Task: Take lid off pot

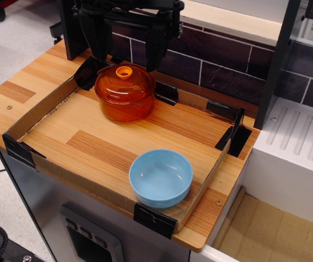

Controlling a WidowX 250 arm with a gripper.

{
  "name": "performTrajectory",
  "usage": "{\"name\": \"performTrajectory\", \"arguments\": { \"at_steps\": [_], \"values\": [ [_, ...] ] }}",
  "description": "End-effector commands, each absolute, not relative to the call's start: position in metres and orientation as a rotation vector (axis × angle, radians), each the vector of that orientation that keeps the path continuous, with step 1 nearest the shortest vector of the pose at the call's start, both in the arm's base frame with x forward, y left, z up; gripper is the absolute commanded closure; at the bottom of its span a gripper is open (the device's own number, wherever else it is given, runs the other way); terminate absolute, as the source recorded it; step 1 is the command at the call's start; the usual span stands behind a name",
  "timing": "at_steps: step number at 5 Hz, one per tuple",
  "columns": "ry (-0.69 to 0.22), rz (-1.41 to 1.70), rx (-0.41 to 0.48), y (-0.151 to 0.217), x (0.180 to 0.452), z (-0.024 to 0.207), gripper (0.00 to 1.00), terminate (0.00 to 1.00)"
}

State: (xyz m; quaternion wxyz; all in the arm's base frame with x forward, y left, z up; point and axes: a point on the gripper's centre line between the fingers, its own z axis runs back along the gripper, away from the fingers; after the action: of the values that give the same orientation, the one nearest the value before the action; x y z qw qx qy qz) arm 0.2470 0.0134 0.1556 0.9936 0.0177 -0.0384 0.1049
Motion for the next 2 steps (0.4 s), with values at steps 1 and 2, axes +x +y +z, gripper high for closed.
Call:
{"name": "performTrajectory", "arguments": {
  "at_steps": [1, 2],
  "values": [
    [-0.077, 0.210, 0.036, 0.013, 0.247, 0.156, 0.00, 0.00],
    [-0.131, 0.221, 0.008, 0.042, 0.265, 0.154, 0.00, 0.00]
  ]
}}
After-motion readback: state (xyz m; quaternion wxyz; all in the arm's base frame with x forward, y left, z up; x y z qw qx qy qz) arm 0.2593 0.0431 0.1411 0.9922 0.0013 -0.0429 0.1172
